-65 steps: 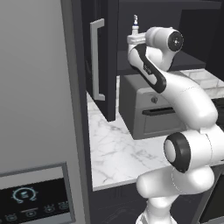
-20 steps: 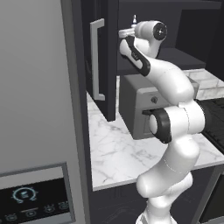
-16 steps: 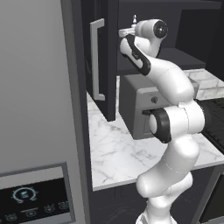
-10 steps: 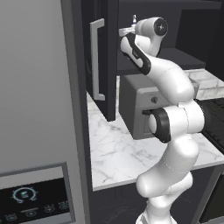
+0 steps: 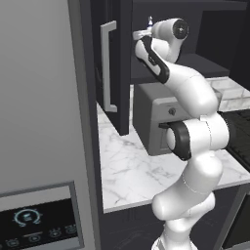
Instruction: Move the cutting board and knife to the sink. Then move spray from the cabinet to the counter.
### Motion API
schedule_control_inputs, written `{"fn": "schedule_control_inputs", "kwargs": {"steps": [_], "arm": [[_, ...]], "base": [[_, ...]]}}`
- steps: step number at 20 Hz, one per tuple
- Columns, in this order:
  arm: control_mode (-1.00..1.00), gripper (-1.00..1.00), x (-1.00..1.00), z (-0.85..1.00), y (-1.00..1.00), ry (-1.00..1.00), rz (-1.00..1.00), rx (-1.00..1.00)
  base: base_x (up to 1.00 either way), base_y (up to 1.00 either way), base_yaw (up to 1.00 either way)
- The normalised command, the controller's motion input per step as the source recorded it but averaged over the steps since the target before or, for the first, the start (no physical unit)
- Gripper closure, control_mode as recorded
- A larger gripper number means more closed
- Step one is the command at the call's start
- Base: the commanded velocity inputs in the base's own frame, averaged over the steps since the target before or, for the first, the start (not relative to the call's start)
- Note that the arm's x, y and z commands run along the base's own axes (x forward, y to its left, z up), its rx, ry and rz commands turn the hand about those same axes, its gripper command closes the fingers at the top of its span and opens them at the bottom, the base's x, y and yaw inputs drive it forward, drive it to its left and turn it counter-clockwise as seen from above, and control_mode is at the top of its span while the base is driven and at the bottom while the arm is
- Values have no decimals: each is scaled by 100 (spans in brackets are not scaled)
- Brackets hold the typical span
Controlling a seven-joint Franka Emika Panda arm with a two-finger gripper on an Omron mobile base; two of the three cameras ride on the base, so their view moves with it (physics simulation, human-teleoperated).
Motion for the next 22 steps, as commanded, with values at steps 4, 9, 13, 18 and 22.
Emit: {"fn": "schedule_control_inputs", "kwargs": {"steps": [4,9,13,18,22], "arm": [[-100,100,-30,0,0,-4,0,0],[-100,100,-57,0,-9,-7,0,3],[-100,100,-86,0,-21,-8,-1,7],[-100,100,-98,7,-30,-3,-4,9],[-100,100,-100,22,-28,0,-7,9]], "base": [[0,0,0],[0,0,0],[0,0,0],[0,0,0],[0,0,0]]}}
